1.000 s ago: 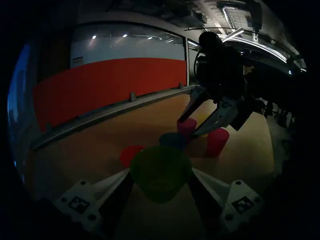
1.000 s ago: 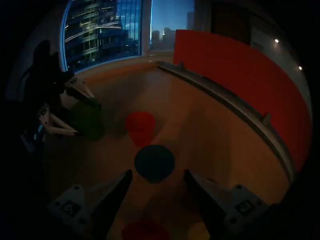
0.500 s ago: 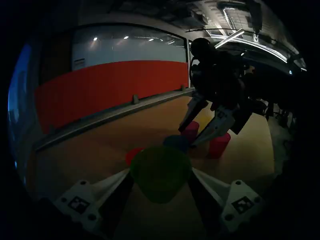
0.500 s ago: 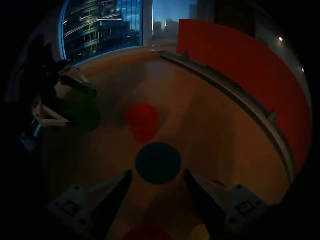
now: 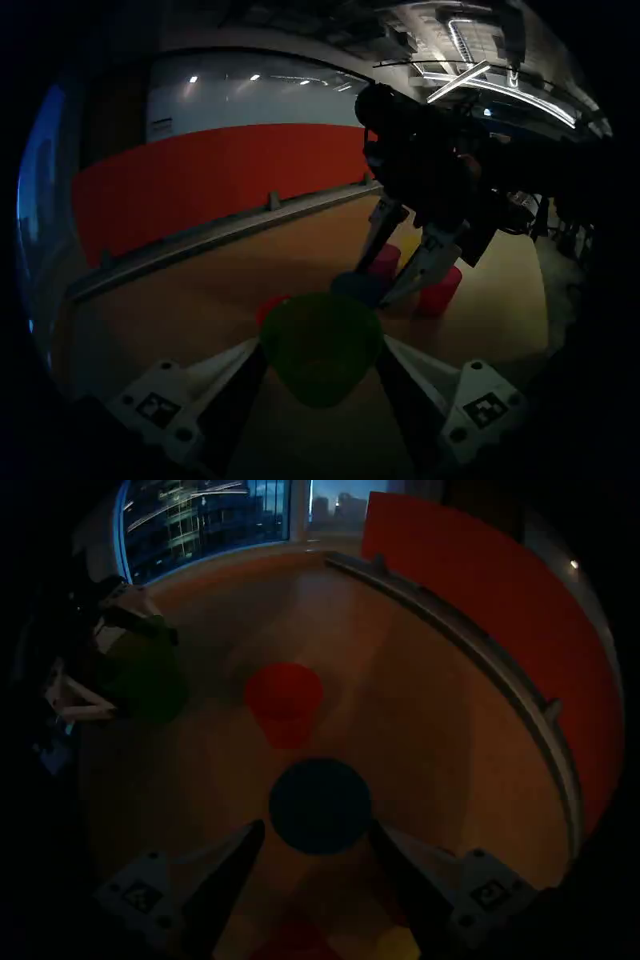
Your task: Pour water
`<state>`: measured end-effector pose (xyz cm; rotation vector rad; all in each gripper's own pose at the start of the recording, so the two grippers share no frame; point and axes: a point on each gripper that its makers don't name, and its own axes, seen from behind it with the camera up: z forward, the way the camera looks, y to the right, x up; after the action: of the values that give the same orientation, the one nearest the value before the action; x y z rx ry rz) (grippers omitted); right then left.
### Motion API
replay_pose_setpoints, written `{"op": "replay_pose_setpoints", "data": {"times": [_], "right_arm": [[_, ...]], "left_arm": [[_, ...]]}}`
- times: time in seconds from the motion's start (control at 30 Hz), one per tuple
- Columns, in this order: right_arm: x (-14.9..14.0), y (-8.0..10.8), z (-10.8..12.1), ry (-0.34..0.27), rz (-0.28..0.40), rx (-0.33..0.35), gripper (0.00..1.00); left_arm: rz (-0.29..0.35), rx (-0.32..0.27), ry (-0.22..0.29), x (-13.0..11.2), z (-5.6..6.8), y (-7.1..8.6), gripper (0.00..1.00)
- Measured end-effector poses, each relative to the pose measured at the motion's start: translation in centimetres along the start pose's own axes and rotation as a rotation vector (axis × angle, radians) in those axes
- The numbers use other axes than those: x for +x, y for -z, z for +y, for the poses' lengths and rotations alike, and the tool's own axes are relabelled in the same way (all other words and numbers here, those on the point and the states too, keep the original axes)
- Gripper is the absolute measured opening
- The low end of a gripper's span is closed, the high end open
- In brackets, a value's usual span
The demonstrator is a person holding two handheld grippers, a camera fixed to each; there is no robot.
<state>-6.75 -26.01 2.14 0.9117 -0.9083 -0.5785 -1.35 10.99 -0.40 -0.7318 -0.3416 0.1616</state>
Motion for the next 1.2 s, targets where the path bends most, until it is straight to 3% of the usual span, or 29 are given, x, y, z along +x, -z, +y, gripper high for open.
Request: {"op": "replay_pose_setpoints", "data": {"times": [0.57, 1.2], "right_arm": [[0.1, -1.3, 0.3, 0.019, -0.110, -0.007, 0.95], [0.7, -1.8, 0.2, -0.032, -0.117, -0.005, 0.95]], "left_arm": [[0.014, 0.002, 0.010, -0.3, -0.3, 0.4, 0.87], [0.013, 0.008, 0.007, -0.8, -0.4, 1.0, 0.87]]}}
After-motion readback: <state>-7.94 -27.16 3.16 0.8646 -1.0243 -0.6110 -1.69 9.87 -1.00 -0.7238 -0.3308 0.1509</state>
